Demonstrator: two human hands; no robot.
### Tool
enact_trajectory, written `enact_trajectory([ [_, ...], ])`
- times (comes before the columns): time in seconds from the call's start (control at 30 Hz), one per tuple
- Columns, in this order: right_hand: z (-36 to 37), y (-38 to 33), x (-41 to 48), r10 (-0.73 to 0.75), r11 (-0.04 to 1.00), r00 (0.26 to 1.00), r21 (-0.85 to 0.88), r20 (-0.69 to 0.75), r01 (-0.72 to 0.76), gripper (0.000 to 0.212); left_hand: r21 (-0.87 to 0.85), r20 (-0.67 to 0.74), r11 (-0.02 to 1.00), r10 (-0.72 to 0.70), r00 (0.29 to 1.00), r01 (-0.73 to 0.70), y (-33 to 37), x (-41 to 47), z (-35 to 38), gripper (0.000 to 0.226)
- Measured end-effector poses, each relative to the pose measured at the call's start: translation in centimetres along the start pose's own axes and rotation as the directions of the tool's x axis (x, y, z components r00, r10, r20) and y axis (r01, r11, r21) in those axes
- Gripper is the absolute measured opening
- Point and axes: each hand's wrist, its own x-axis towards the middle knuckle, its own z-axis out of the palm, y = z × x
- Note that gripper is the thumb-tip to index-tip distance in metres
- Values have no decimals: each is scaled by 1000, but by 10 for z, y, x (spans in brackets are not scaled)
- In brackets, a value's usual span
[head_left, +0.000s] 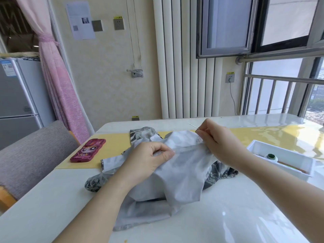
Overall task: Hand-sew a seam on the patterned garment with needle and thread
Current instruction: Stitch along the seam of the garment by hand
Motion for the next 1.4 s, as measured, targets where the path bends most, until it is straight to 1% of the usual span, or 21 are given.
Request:
enact_trajectory([
  [0.07,-1,-1,-2,-5,1000,1000,-2,-2,5,15,-2,-26,1000,21,999,-21,2,-2,1,13],
  [0.17,0,-1,-6,-42,999,997,-11,-63,41,23,-26,-80,999,43,996,-46,4,-3,3,14],
  [0.33,4,2,-13,-73,997,982,0,-172,75,15,-22,-116,998,55,992,-58,6,-5,8,15],
  [0.47,4,5,-18,-65,997,982,32,-175,71,16,-15,-116,998,65,991,-67,8,-6,10,18],
  [0.57,-1,6,-19,-36,999,995,28,-90,39,12,0,-97,997,80,992,-80,8,-7,11,18],
  [0.67,-14,2,-12,16,999,993,-38,121,-12,11,15,-82,996,84,993,-83,8,-6,10,14],
  [0.77,-27,-8,2,-23,993,961,-105,277,54,15,17,-71,997,82,994,-81,8,-5,10,13],
  [0.87,-30,-19,18,-65,959,918,-231,391,167,17,-5,-72,997,74,995,-75,8,-4,9,14],
  [0.93,-30,-25,26,-57,937,889,-282,454,204,17,-17,-74,997,68,995,-70,7,-3,8,14],
  [1.03,-28,-29,32,-41,923,863,-312,504,226,15,-22,-70,997,66,995,-68,5,-1,6,15],
  [1.23,-24,-32,39,-71,873,839,-373,540,314,16,-77,-49,996,49,998,-53,4,0,6,13],
  [1.4,-19,-28,42,-66,855,852,-411,519,316,18,-86,-32,995,55,998,-57,2,2,8,15],
])
